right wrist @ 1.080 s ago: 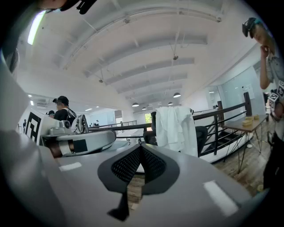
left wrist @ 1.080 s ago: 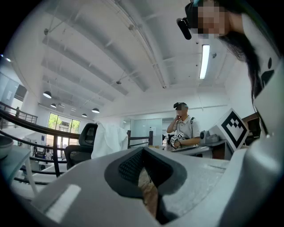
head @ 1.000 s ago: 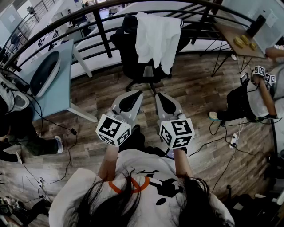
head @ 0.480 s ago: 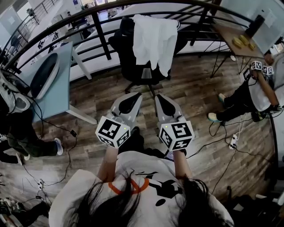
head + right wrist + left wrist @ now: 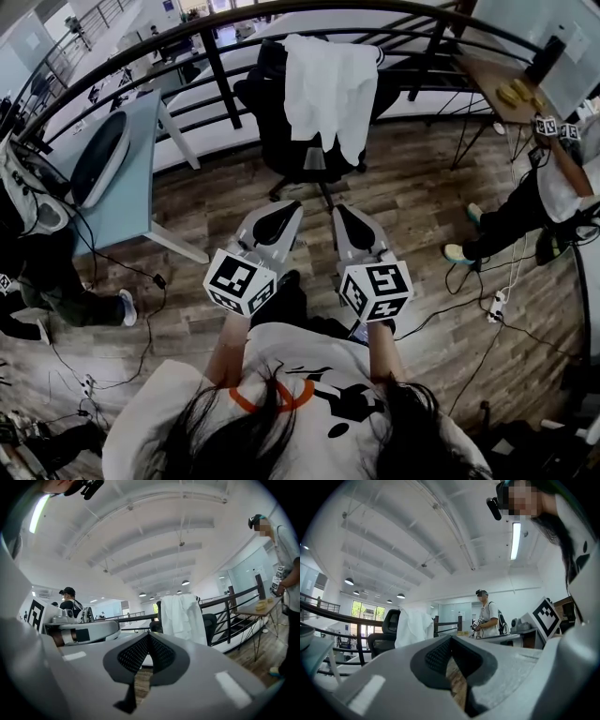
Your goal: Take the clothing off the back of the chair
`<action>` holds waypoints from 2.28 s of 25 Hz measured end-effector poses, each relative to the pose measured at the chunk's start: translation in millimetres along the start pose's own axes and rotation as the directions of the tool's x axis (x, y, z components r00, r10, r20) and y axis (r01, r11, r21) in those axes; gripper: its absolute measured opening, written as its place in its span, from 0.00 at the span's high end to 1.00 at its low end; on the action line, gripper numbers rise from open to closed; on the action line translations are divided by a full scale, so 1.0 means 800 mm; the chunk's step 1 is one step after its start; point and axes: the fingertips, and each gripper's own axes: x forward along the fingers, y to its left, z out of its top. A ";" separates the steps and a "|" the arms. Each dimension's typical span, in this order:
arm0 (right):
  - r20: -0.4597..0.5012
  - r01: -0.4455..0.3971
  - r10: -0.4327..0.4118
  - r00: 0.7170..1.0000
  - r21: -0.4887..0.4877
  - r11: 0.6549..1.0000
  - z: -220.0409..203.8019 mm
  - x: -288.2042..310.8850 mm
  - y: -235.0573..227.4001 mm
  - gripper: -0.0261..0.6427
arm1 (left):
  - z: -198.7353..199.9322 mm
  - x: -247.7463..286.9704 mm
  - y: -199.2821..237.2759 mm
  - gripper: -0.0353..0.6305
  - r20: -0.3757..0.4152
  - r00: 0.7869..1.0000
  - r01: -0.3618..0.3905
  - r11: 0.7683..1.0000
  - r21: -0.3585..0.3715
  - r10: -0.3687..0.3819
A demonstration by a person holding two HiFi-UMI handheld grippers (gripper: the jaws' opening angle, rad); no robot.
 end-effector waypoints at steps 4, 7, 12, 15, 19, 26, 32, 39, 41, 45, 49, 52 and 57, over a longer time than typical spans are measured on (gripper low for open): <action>-0.001 -0.004 0.004 1.000 0.004 1.000 -0.005 0.004 -0.002 0.94 | -0.005 0.000 0.005 0.95 -0.010 1.000 -0.010 1.000 0.004 0.010; 0.002 -0.001 0.001 1.000 0.006 1.000 -0.006 0.011 -0.006 0.93 | -0.007 0.001 0.010 0.95 -0.015 1.000 -0.008 1.000 0.007 0.008; 0.003 0.009 -0.009 1.000 0.002 1.000 -0.001 0.034 -0.012 0.93 | -0.007 0.010 0.030 0.95 -0.014 1.000 0.000 1.000 0.015 0.000; -0.005 0.017 -0.017 1.000 -0.007 1.000 0.003 0.058 -0.021 0.92 | -0.009 0.025 0.055 0.95 -0.008 1.000 0.003 1.000 0.005 -0.003; -0.004 0.029 -0.029 1.000 -0.016 0.999 0.014 0.104 -0.038 0.89 | -0.010 0.054 0.099 0.93 -0.002 1.000 0.017 1.000 -0.010 -0.017; 0.000 0.059 -0.059 0.998 -0.012 0.998 0.037 0.201 -0.070 0.74 | -0.006 0.107 0.189 0.86 -0.008 0.997 0.072 0.997 -0.014 -0.072; -0.005 0.128 -0.128 0.992 -0.008 0.992 0.060 0.277 -0.092 0.47 | 0.007 0.144 0.261 0.84 -0.017 0.990 0.143 0.990 -0.010 -0.143; 0.008 0.287 -0.287 0.958 0.000 0.958 0.083 0.327 -0.136 0.28 | 0.016 0.178 0.325 0.83 -0.025 0.977 0.211 0.977 -0.010 -0.211; 0.008 0.351 -0.351 0.936 -0.008 0.936 0.089 0.335 -0.157 0.21 | 0.015 0.186 0.339 0.83 -0.030 0.973 0.230 0.973 -0.012 -0.230; -0.003 0.450 -0.452 0.892 -0.086 0.889 0.097 0.348 -0.192 0.07 | 0.010 0.196 0.365 0.83 -0.026 0.968 0.249 0.968 -0.026 -0.249; -0.036 0.446 -0.455 0.890 -0.145 0.883 0.097 0.361 -0.209 0.07 | 0.007 0.199 0.376 0.83 -0.033 0.961 0.273 0.961 -0.042 -0.275; -0.050 0.433 -0.447 0.893 -0.174 0.885 0.099 0.369 -0.219 0.17 | 0.001 0.210 0.384 0.77 -0.057 0.953 0.294 0.953 -0.069 -0.298; -0.059 0.329 -0.344 0.937 -0.176 0.928 0.098 0.381 -0.206 0.46 | 0.001 0.222 0.412 0.75 -0.073 0.957 0.273 0.959 -0.080 -0.279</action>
